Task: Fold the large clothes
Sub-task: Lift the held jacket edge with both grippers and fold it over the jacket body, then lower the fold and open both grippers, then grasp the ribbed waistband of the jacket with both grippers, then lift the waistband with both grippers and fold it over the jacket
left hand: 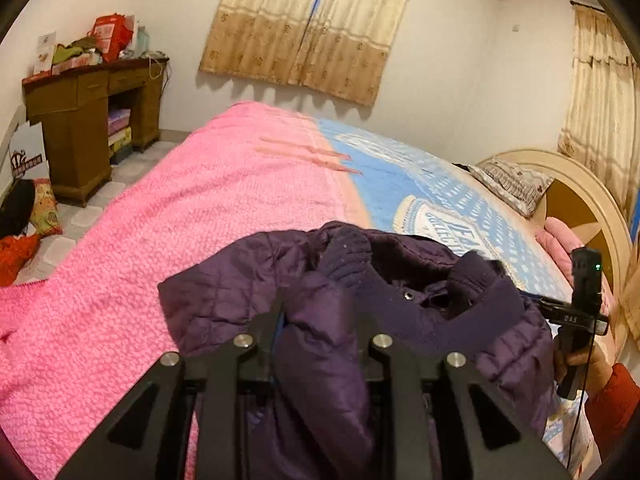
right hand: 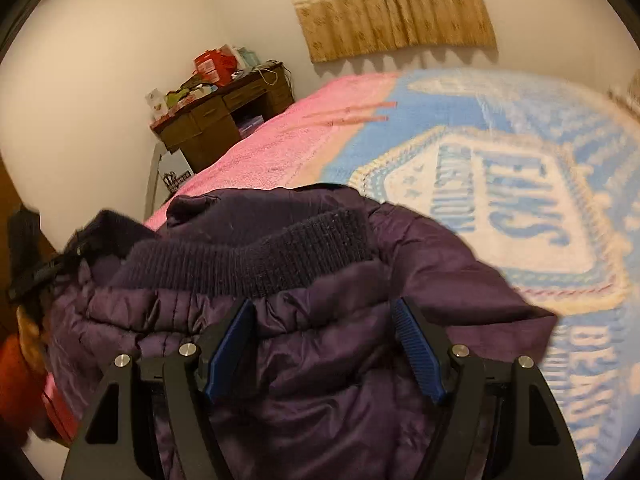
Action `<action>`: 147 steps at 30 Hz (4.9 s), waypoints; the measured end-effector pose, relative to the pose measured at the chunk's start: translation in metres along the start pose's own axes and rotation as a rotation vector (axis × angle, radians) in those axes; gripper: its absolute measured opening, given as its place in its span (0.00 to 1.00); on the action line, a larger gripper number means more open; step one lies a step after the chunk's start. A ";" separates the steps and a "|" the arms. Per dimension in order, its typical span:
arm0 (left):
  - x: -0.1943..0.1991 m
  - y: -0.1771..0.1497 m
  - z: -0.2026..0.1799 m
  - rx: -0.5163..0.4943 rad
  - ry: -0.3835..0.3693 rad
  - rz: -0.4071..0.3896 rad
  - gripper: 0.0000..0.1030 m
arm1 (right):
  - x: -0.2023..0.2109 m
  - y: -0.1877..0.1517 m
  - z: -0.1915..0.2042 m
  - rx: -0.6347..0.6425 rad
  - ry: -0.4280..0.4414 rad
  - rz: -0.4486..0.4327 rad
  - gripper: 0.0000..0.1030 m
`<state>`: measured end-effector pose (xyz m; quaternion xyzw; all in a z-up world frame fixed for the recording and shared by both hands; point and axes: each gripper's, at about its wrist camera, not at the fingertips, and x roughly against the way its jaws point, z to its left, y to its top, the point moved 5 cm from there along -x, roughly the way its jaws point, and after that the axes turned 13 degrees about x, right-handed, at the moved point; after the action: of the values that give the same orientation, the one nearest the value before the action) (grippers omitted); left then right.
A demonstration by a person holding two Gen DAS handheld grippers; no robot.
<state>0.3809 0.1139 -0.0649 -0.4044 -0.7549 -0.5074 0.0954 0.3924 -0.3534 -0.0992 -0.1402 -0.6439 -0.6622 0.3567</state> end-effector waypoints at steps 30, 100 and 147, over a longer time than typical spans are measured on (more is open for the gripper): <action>-0.064 0.106 -0.052 0.061 0.175 -0.176 0.32 | 0.080 0.089 -0.005 -0.001 -0.527 -0.238 0.18; -0.103 -0.037 -0.065 -0.030 0.400 -0.053 0.98 | -0.070 0.017 0.119 0.037 -0.348 -0.077 0.50; -0.050 -0.056 0.024 0.403 0.305 -0.120 0.96 | -0.043 0.046 0.161 0.005 -0.294 -0.141 0.45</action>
<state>0.3803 0.0998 -0.1423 -0.2507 -0.8403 -0.4064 0.2566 0.4088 -0.1838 -0.0707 -0.1894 -0.6990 -0.6563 0.2117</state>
